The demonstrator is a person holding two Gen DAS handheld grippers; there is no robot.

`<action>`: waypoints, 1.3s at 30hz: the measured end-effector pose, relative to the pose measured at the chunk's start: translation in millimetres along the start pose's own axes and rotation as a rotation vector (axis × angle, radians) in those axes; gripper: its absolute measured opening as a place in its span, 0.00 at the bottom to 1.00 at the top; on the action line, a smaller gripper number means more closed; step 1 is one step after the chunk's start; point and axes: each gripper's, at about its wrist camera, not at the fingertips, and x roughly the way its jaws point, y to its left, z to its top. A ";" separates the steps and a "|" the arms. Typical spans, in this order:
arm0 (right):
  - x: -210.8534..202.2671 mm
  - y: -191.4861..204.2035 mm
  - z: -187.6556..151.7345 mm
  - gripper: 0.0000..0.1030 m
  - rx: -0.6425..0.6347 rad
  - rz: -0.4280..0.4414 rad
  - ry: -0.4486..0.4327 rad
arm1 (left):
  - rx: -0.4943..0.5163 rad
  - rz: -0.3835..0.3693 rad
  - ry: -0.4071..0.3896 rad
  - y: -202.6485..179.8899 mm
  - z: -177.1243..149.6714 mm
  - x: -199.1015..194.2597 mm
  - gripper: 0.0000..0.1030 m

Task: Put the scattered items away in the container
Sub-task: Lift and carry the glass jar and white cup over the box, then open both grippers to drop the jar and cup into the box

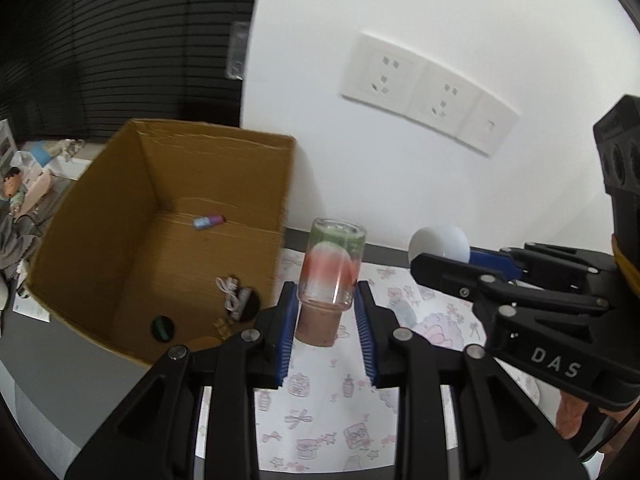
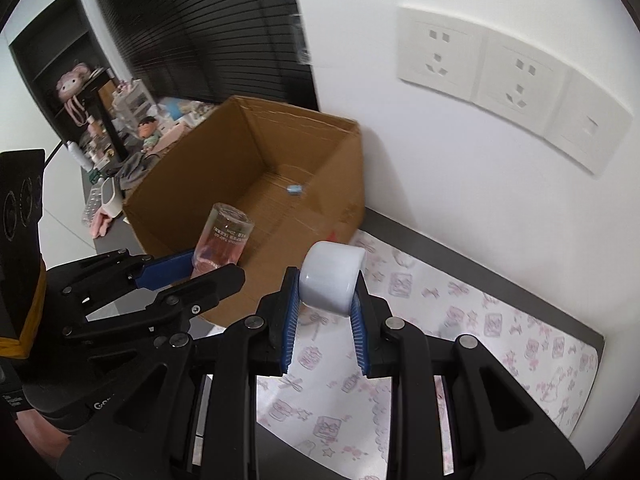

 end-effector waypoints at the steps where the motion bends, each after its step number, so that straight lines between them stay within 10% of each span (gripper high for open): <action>1: 0.8 4.2 2.5 0.24 -0.008 0.006 -0.004 | -0.004 0.006 -0.005 4.2 0.6 -3.1 0.28; 17: 25.3 72.7 39.1 0.24 -0.195 0.138 -0.087 | -0.106 0.065 -0.041 82.4 9.5 -17.1 0.28; 39: 113.2 124.9 79.8 0.24 -0.326 0.154 0.043 | -0.195 0.135 0.035 158.3 21.2 26.2 0.28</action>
